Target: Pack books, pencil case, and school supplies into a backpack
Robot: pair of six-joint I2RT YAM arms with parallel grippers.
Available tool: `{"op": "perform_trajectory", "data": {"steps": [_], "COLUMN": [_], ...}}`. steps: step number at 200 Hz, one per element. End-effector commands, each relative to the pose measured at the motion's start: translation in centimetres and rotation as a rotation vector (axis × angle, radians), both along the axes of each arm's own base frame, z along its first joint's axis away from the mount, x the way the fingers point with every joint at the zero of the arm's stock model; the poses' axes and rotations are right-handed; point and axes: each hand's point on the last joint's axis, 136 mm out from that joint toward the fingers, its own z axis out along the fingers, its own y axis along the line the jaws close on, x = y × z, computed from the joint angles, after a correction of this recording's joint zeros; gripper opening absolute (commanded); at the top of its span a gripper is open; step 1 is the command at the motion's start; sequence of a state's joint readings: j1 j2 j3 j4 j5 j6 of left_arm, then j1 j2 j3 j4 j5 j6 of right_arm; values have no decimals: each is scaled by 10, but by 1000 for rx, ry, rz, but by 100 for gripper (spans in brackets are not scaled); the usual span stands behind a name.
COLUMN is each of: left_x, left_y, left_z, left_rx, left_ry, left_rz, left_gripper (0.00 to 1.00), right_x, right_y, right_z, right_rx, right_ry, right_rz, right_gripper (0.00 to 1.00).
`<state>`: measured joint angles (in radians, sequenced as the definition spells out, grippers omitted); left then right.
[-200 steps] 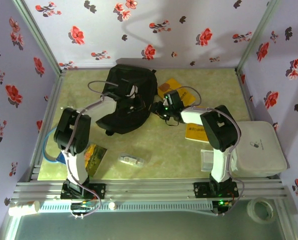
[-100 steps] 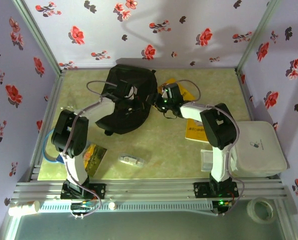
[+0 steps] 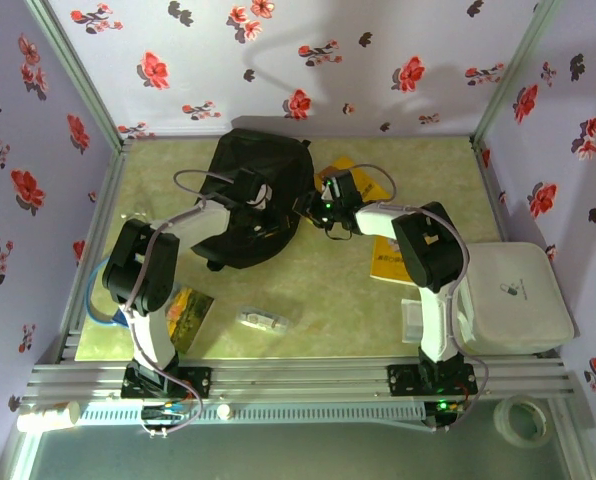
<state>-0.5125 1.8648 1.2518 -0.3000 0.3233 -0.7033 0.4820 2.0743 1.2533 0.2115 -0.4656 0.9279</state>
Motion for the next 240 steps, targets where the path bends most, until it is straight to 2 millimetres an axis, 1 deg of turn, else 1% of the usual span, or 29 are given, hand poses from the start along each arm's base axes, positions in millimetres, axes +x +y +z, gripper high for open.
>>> {"op": "perform_trajectory", "data": {"steps": [1,12,29,42,54,69,82,137,162,179,197,211,225,240], "left_x": [0,-1,-3,-4,-4,-3,-2,-9,-13,-15,-17,-17,-15,-14], "left_y": [3,3,2,2,2,0,-1,-3,-11,-19,-21,-21,-18,-15], "left_z": [15,14,13,10,9,10,9,-9,-14,-14,-19,-23,-28,-26], "left_rx": [21,22,18,20,17,7,7,58,65,54,66,81,101,115], "left_ry": [-42,-31,-21,-17,-14,-16,-15,29,43,38,49,61,63,53], "left_rz": [-4,-8,-14,-15,-16,-17,-16,-69,-122,-161,-184,-188,-179,-175], "left_gripper": [38,38,34,28,25,26,28,29,30,30,30,27,21,15], "right_x": [1,1,1,1,0,0,0,0,-1,-1,-1,-1,-1,-1], "right_y": [1,2,2,2,2,2,2,2,3,3,3,3,2,2], "right_z": [0,0,-1,0,-1,-1,-1,-3,-4,-4,-5,-5,-6,-5], "right_rx": [4,4,8,9,8,8,7,10,14,15,14,16,13,12], "right_ry": [12,14,15,13,16,15,14,21,22,23,25,26,28,26], "right_rz": [8,8,8,8,7,8,8,4,6,5,5,4,2,1], "right_gripper": [35,35,34,34,33,33,33,33,33,33,32,32,32,31]}}
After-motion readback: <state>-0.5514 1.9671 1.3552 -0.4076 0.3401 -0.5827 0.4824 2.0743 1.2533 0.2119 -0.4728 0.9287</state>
